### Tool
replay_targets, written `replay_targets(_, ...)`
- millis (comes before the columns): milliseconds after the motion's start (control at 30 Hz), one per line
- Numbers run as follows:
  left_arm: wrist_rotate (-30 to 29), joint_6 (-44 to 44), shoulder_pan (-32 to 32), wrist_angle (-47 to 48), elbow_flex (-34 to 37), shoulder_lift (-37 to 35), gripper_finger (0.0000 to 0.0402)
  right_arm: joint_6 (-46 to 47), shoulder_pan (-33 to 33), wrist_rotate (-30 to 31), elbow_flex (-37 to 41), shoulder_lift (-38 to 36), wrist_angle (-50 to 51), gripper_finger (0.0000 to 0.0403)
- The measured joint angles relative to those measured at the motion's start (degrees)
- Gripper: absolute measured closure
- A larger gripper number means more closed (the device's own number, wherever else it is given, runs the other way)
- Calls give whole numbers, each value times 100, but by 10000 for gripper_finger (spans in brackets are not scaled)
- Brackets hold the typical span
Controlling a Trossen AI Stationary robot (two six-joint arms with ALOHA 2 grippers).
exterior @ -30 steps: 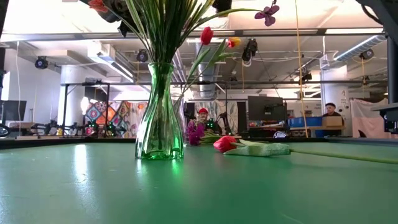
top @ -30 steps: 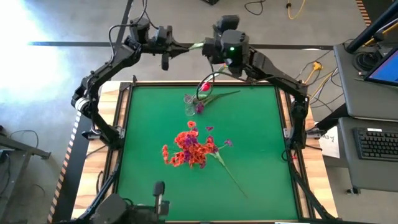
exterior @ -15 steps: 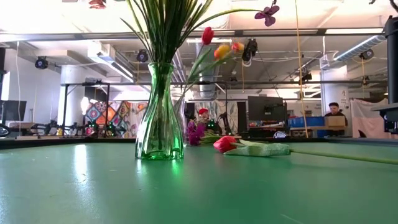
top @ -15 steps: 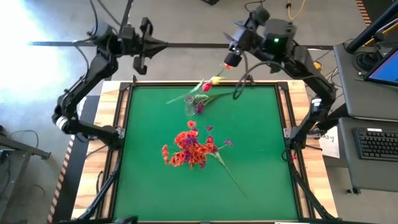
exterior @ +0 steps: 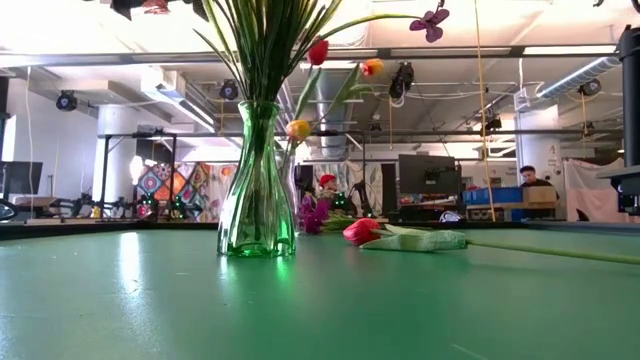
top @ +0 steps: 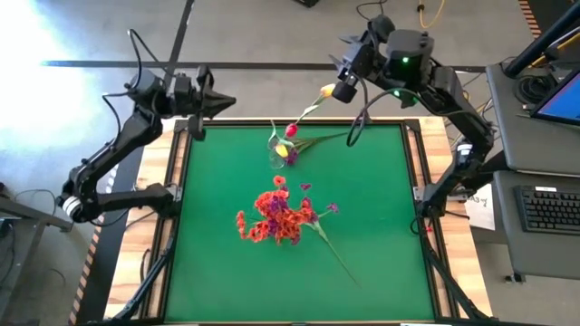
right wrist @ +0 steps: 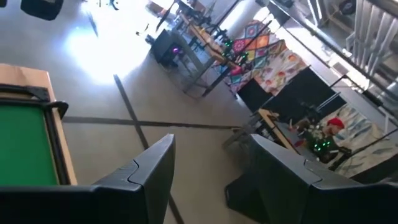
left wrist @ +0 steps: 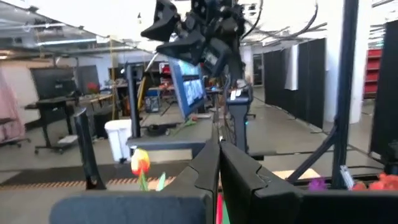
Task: Sort flowers into vase by color
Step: Put the yellow tulip into the transparent vase
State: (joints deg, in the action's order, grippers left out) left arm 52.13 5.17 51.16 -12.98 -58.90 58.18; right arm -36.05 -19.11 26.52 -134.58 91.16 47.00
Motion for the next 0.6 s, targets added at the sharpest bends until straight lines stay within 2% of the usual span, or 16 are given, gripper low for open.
replay_targets(167, -71, -25, 4, 44, 303, -72, 401, 96, 2, 0, 4, 36, 123, 207)
replay_targets(400, -67, -72, 13, 121, 324, 3, 401, 344, 0, 0, 4, 49, 437, 207)
replay_targets(600, -64, -780, 161, 698, 245, -5, 401, 747, 0, 5, 4, 47, 788, 207)
